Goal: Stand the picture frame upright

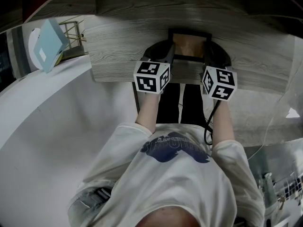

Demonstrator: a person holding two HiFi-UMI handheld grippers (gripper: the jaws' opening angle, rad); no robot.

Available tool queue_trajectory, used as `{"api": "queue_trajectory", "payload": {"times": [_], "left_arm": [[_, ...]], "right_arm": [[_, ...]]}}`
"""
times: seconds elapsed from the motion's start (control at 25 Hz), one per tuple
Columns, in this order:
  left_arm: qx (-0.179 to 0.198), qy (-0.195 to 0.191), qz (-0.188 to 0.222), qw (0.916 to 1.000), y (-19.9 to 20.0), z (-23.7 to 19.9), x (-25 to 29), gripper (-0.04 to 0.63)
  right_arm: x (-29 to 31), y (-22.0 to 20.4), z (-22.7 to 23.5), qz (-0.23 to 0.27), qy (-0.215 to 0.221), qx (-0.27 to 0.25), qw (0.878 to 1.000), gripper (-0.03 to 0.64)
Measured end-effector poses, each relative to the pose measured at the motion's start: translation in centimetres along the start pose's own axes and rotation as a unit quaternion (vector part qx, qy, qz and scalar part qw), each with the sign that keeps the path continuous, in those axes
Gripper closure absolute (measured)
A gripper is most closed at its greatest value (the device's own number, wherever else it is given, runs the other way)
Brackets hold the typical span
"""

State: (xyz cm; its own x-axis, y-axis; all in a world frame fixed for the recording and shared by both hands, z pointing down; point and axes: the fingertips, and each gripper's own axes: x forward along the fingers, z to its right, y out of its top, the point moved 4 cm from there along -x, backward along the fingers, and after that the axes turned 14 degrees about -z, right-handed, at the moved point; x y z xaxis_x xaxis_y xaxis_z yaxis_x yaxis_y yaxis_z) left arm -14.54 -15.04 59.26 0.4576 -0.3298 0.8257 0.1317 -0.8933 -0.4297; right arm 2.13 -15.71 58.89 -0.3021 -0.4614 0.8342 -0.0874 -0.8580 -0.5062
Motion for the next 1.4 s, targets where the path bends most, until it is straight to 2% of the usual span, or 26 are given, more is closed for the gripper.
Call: {"api": "queue_trajectory", "payload": {"times": [0.36, 0.68, 1.04, 1.4], "left_arm": [[0.037, -0.007, 0.036, 0.9986, 3.6, 1.7, -2.8, 0.514], [0.084, -0.024, 0.071, 0.9937, 7.5, 4.6, -6.1, 0.515], [0.144, -0.062, 0.110, 0.9815, 10.9, 8.9, -9.1, 0.515], [0.189, -0.093, 0.133, 0.9684, 12.1, 13.1, -10.7, 0.515]], "right_arm": [[-3.8, 3.2, -0.1, 0.056, -0.013, -0.002, 0.998, 0.546], [-9.1, 6.1, 0.1, 0.115, -0.050, 0.003, 0.992, 0.546], [-15.4, 7.9, 0.8, 0.179, -0.105, 0.012, 0.978, 0.546], [-20.3, 7.5, 2.0, 0.222, -0.148, 0.017, 0.964, 0.546]]}}
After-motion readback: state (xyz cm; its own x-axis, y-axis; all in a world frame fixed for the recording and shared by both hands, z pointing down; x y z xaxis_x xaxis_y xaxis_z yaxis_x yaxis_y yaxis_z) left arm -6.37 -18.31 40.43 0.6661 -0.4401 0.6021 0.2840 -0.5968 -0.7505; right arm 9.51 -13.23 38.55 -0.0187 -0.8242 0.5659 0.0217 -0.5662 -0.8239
